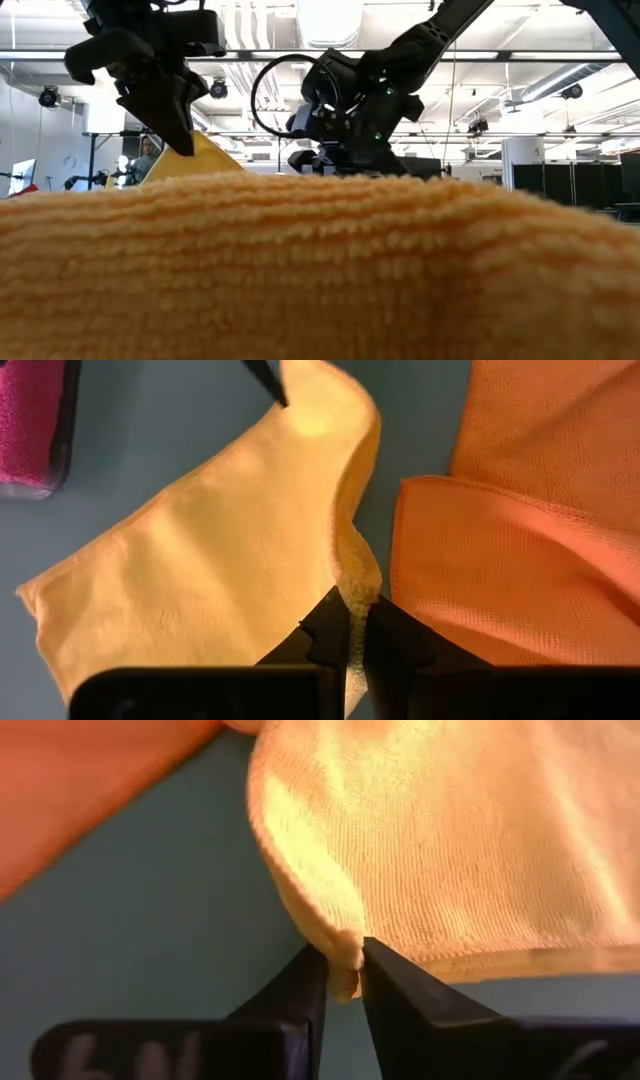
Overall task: Fold microfiber towels
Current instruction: Fold the yellow microfiber towel
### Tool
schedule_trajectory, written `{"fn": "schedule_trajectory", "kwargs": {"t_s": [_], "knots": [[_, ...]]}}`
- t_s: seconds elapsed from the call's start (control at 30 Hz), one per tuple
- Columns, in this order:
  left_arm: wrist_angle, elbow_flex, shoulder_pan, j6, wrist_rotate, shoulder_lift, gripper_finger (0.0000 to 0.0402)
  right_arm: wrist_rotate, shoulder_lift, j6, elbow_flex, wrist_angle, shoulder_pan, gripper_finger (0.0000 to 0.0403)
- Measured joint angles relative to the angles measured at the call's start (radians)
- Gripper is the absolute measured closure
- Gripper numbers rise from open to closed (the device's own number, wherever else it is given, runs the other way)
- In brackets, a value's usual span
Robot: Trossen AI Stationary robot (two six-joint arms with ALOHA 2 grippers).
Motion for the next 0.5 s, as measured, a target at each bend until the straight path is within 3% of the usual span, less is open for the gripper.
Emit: {"fn": "schedule_trajectory", "kwargs": {"t_s": [0.2,0.5], "knots": [[-0.049,0.003,0.000,-0.041,0.000,-0.003,0.0393,-0.030,-0.001,0.065,0.003,-0.029,0.011,0.0389],[-0.053,0.018,-0.004,-0.287,0.080,-0.044,0.0393,-0.033,-0.003,0.223,0.181,-0.333,0.038,0.0394]]}}
